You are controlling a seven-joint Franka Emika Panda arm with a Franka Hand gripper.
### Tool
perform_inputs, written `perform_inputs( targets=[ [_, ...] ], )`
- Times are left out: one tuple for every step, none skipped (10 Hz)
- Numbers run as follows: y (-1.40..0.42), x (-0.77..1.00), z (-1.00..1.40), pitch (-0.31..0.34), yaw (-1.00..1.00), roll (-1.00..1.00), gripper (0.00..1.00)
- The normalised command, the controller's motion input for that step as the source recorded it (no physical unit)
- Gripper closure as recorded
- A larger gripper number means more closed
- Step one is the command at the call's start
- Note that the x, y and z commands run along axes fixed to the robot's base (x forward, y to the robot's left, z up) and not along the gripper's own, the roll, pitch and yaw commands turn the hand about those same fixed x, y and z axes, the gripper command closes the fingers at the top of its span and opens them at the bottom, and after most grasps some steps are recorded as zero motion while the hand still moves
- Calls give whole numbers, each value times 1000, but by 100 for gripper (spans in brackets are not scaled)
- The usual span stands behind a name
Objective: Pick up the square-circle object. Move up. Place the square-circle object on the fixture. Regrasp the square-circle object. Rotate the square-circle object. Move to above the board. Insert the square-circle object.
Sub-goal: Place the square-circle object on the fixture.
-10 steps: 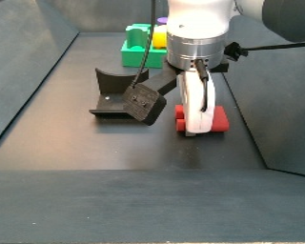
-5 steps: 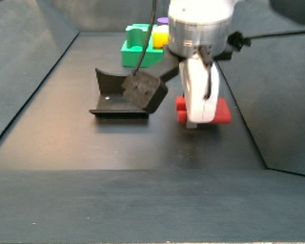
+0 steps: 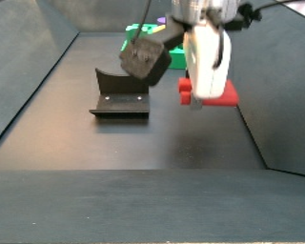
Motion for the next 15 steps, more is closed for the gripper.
perform_inputs(
  targets=[
    [0,-9,1000,39,-1,15,100],
    [1,-15,1000,46,-5,29,100],
    [2,-19,1000,53,-6,36,100],
    [4,-21,1000,58,-6,49,100],
    [2,-23,1000,66,-5,53,100],
    [5,-16,801,74,-2,64,100],
    [3,-10,641,84,1,69,100],
    [5,-1,425,98,9,69,100],
    [7,7,212,111,14,72,100],
    [-305,1000,186,-14,1000,40,100],
    [-305,1000,170,-12,1000,39,100],
    [-278,1000,157,-6,1000,40,100],
    [-261,1000,149,-1,1000,40,100],
    [-246,1000,136,8,1000,40,100],
    [-236,1000,130,12,1000,41,100]
  ],
)
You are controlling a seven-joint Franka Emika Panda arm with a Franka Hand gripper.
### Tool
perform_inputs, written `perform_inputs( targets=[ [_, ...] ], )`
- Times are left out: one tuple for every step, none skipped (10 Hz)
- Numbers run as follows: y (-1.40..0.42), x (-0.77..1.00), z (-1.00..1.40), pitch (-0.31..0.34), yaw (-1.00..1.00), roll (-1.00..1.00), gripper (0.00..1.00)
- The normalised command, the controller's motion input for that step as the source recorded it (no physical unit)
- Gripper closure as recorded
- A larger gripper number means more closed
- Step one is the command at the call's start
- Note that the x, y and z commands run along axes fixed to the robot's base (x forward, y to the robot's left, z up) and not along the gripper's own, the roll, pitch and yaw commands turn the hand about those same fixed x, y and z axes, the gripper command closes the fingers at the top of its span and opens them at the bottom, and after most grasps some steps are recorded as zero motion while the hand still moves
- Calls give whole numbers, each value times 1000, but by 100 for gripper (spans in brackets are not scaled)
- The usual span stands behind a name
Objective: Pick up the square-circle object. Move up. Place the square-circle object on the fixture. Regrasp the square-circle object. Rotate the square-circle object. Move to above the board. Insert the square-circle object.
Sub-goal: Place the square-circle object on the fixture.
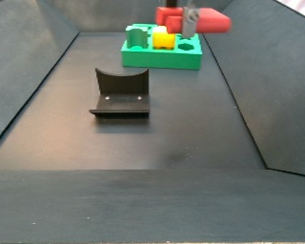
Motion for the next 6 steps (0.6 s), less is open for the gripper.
perform_inputs(
  targets=[
    [-215,1000,119,21,1000,43,100],
    [-205,1000,111,28,1000,44,100],
    [-187,1000,101,39,1000,47,100],
    [-178,1000,96,45,1000,48,100],
    [-162,1000,85,58,1000,52,100],
    [-154,1000,82,65,1000,55,100]
  ],
)
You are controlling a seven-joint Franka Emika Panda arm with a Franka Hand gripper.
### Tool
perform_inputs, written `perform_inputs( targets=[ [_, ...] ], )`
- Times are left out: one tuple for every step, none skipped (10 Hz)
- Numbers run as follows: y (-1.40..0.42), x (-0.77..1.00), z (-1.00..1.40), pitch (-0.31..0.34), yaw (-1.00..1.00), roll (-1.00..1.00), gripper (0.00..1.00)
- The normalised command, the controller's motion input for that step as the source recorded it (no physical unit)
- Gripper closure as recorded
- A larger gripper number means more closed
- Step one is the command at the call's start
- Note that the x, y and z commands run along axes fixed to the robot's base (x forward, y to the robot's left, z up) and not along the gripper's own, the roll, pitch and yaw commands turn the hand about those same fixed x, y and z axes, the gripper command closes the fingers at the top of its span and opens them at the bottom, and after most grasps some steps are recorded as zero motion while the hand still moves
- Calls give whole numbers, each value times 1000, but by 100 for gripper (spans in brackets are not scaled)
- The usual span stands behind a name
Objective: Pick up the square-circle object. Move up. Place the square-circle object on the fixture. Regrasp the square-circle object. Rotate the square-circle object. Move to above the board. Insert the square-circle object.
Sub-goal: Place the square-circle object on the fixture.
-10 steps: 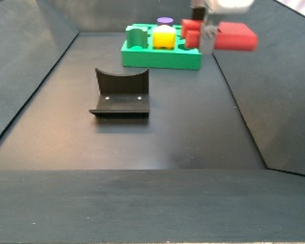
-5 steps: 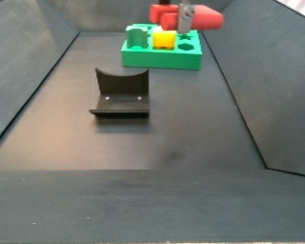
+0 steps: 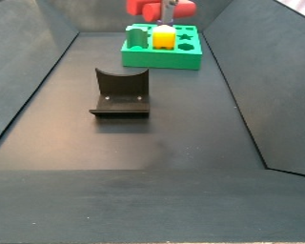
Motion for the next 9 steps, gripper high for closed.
perform_inputs(
  targets=[
    [-135,1000,72,86,1000,62,100],
    [-126,1000,65,97,1000,66,100],
    [-111,1000,60,119,1000,73,100],
    [403,651,-531,150,1000,-741,100],
    [398,584,-501,167,1000,-828,100],
    [324,556,-404,173,1000,-888,100],
    [157,450,-176,218,1000,-948,100],
    [101,326,-93,289,1000,-986,100],
    [61,184,-30,430,929,-1000,100]
  ],
)
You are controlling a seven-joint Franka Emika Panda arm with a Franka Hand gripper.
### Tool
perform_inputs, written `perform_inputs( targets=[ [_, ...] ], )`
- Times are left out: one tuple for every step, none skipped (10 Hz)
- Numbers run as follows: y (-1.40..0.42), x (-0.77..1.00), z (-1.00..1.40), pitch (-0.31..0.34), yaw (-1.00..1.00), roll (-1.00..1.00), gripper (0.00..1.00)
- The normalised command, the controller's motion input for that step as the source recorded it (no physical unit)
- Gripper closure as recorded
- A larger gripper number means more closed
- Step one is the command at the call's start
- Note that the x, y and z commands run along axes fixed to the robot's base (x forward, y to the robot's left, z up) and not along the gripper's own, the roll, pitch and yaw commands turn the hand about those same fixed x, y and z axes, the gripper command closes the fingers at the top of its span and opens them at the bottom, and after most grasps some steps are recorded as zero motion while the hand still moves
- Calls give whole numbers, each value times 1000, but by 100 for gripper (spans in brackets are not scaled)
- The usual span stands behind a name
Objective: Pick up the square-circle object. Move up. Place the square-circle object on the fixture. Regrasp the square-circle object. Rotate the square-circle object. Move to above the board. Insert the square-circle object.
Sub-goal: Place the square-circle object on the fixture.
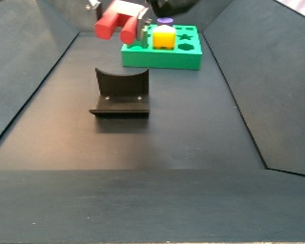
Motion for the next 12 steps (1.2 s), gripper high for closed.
perform_inputs(
  targets=[
    [53,126,-18,518,890,-1000,100],
    [46,62,-11,549,565,-761,100],
    [40,65,-10,541,331,-568,100],
    [32,86,-9,508,105,-370,100],
    [34,94,-1,455,-3,-281,100],
    [43,90,-8,366,-98,-206,100],
    [41,86,-2,323,-123,-174,100],
    [37,80,7,249,-140,-118,100],
    [33,80,3,211,-142,-90,100],
    [62,104,-1000,80,-156,-1000,100],
    [65,108,-1000,67,-157,-1000,100],
    [76,120,-1000,64,-168,-1000,100]
  ],
)
